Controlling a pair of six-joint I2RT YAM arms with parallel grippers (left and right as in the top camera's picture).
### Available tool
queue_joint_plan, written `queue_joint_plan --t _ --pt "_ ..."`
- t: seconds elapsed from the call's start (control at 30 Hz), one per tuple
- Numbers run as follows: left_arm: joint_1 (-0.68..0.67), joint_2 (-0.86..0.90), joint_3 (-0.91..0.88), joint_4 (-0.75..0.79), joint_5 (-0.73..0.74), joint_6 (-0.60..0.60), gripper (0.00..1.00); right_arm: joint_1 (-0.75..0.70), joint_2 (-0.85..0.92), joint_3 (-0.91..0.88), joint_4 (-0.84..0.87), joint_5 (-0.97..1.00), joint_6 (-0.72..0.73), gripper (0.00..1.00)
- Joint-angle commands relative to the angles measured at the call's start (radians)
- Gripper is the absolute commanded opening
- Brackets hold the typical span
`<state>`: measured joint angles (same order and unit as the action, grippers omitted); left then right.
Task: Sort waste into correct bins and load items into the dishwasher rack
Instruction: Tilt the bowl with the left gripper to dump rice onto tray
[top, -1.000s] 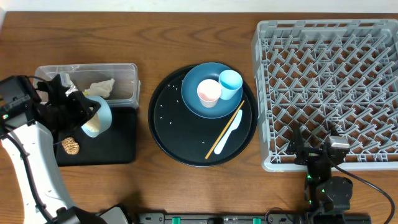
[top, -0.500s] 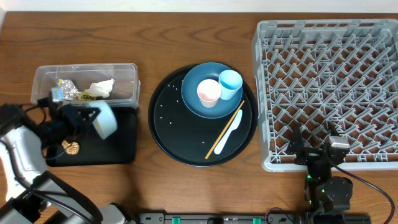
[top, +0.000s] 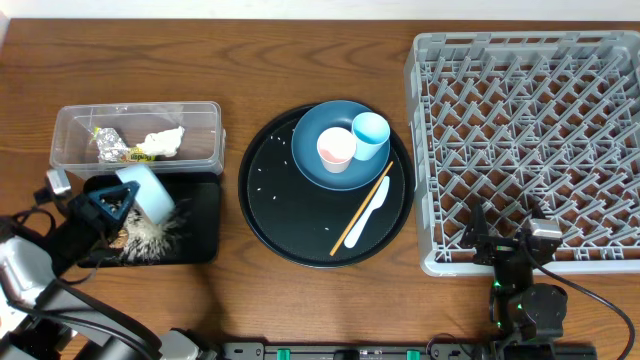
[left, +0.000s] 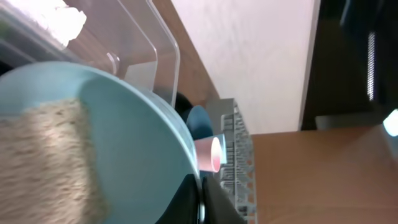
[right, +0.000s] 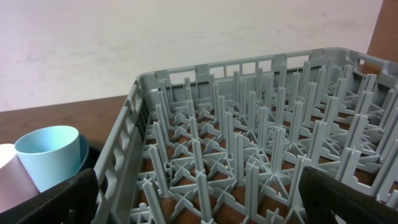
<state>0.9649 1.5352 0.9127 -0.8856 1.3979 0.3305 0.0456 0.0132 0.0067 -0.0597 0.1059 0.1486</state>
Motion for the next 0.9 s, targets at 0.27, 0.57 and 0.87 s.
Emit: queue_joint_plan --t 0.27,0.57,0.87 --pt "0.016 -0.009 -0.026 -0.004 0.175 0.051 0.06 0.008 0.000 -0.002 -0.003 0.010 -0.011 0.99" --pt "0.016 -0.003 -0.026 0.069 0.162 0.067 0.06 0.008 0.000 -0.002 -0.003 0.010 -0.011 0.99" --pt "0.016 0.026 -0.026 0.155 0.128 -0.037 0.06 0.008 0.000 -0.002 -0.003 0.010 -0.011 0.99"
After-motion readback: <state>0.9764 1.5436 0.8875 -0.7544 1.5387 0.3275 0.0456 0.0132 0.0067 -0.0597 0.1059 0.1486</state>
